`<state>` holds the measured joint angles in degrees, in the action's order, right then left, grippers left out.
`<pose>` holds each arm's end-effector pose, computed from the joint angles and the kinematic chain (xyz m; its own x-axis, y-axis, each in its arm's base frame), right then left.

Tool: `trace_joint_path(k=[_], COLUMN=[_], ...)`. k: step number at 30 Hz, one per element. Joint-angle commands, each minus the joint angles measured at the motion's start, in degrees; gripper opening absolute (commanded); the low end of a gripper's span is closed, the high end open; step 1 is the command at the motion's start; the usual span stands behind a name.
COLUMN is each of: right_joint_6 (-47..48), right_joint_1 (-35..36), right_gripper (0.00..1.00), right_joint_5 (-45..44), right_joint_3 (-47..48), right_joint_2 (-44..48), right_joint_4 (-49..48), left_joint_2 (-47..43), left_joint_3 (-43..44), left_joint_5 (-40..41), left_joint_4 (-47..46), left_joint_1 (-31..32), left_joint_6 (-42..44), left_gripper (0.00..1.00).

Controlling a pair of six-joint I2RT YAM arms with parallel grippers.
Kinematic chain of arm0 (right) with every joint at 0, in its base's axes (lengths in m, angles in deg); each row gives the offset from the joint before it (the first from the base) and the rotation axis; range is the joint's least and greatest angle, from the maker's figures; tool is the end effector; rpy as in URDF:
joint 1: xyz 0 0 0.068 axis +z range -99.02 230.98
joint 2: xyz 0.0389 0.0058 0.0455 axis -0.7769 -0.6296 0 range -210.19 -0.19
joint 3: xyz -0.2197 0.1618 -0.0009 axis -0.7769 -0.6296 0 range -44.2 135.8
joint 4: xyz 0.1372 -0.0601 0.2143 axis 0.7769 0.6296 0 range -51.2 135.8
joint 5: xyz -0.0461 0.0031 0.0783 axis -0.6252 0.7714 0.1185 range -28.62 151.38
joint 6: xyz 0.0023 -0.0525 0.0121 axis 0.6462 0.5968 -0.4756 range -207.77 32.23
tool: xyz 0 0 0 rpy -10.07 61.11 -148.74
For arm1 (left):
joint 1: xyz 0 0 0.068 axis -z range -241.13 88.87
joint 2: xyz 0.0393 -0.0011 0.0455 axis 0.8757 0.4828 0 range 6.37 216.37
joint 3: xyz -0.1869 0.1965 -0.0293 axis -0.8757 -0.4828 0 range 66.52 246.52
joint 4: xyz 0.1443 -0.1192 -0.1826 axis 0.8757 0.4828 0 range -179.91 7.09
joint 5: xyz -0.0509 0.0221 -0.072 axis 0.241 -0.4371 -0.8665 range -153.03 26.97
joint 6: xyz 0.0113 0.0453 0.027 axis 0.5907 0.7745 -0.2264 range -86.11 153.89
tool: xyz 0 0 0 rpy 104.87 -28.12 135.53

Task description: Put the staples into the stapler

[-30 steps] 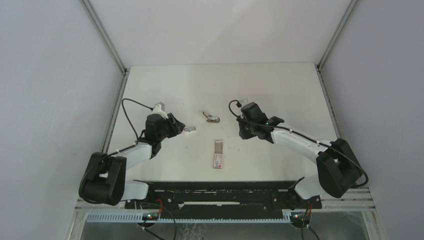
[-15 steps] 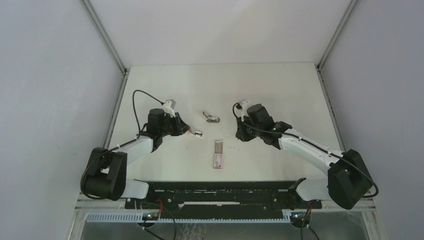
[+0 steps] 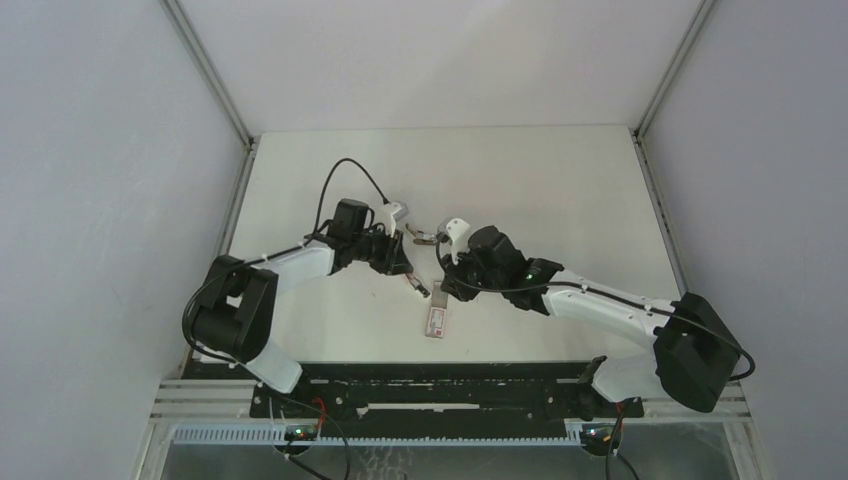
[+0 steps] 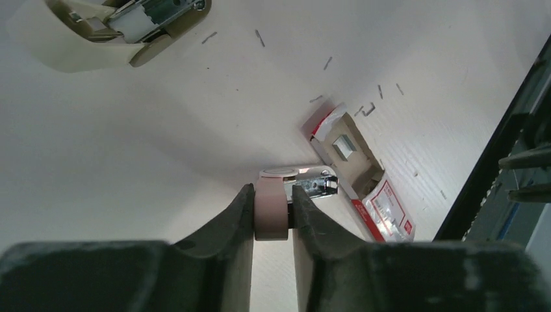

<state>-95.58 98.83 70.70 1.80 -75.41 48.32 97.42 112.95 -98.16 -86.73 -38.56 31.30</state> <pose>0.1843 0.2121 0.2333 -0.5270 -0.3823 -0.7591 -0.7517 0.6263 0.2065 0.2790 -0.1382 0.1717 -0.7136 0.2566 -0.6519 0.6393 0.6191 -0.4561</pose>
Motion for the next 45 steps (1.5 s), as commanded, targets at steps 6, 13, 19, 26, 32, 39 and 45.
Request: trace_joint_path(k=[6,13,19,26,32,39,45], right_joint_6=[1.44,1.68,1.64,2.76,4.83,5.77,5.92], right_joint_1=[2.11,4.32,6.58,8.02,8.17,8.20,8.03], right_gripper=[0.14,0.15,0.15,0.15,0.14,0.14,0.14], right_joint_5=[-2.70,-7.30,-12.11,-13.87,-14.42,-14.33,-14.27], right_joint_3=[0.77,3.53,6.71,9.98,11.75,12.78,12.98], right_joint_2=[-4.54,-10.03,-15.20,-20.35,-23.15,-24.91,-25.58], right_joint_4=[-8.49,-10.75,-11.15,-12.39,-12.42,-12.24,-11.89], left_joint_2=[-5.07,-18.46,-31.28,-38.12,-39.00,-39.16,-39.03], left_joint_3=[-1.14,-10.25,-19.06,-22.27,-22.45,-22.29,-22.19], left_joint_5=[4.23,14.95,28.91,36.94,38.34,38.95,39.24], left_joint_4=[-2.71,-13.73,-19.25,-18.96,-18.53,-18.04,-17.95], left_joint_1=[0.72,-1.06,-5.08,-5.30,-5.40,-5.36,-5.40], left_joint_6=[-0.31,-5.67,-9.08,-9.33,-9.71,-9.79,-9.79], left_gripper=[0.65,0.70,0.74,0.77,0.77,0.77,0.77])
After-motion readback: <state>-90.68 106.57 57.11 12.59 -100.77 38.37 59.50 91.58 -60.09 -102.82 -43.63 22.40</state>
